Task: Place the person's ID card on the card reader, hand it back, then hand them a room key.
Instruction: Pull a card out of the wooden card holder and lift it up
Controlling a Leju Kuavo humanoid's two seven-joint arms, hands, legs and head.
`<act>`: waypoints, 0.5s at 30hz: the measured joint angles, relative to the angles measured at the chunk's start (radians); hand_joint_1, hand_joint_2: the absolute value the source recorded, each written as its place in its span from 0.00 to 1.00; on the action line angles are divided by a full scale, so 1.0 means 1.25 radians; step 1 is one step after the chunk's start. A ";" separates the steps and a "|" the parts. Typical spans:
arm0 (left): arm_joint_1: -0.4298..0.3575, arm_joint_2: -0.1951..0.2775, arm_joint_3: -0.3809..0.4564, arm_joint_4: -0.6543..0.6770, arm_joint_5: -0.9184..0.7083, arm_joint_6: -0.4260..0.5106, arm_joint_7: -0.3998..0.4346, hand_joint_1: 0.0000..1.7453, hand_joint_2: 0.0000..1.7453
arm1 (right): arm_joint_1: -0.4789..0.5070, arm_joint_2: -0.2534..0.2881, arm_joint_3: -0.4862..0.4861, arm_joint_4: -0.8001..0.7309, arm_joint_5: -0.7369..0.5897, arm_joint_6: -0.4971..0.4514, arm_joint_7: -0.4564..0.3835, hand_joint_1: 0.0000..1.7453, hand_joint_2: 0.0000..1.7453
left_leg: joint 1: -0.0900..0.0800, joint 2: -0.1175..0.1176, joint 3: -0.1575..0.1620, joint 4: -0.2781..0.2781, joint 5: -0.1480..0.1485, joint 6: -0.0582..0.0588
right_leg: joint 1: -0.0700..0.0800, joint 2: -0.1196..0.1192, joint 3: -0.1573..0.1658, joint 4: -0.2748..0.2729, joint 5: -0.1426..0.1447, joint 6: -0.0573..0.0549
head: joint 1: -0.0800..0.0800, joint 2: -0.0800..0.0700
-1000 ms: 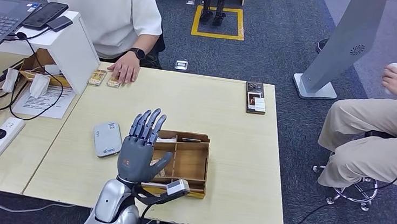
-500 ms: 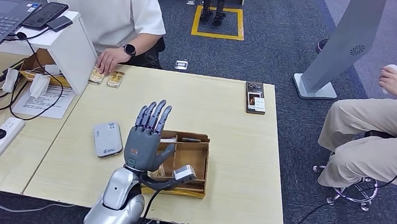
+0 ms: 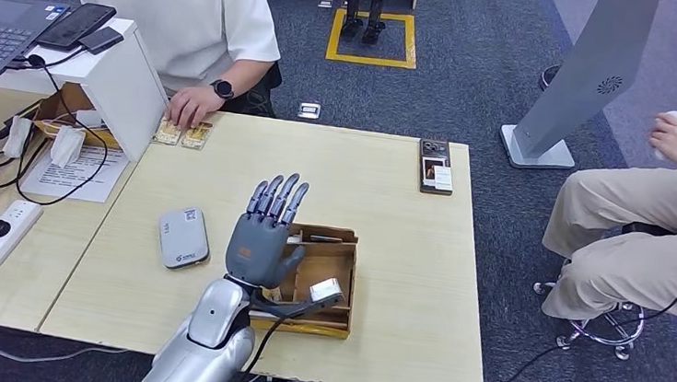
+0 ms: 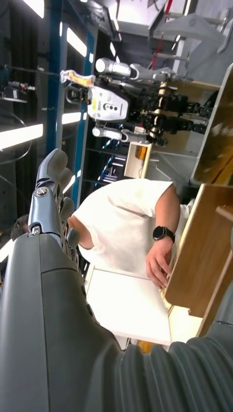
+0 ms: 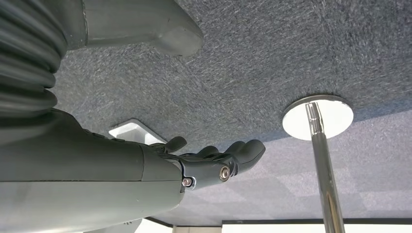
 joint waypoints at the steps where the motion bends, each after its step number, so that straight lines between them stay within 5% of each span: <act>1: -0.003 0.000 -0.003 0.007 -0.001 0.000 0.000 0.00 1.00 | 0.000 0.000 0.000 0.001 0.000 0.000 -0.002 0.00 1.00 | 0.000 0.000 0.000 0.000 0.000 0.000 | 0.000 0.000 0.000 0.000 0.000 0.000 | 0.000 0.000; 15: -0.012 0.002 -0.031 0.034 0.056 0.001 -0.043 0.00 1.00 | -0.003 0.000 0.000 0.013 -0.002 0.000 -0.007 0.00 1.00 | 0.000 0.000 0.000 0.000 0.000 0.000 | 0.000 0.000 0.000 0.000 0.000 0.000 | 0.000 0.000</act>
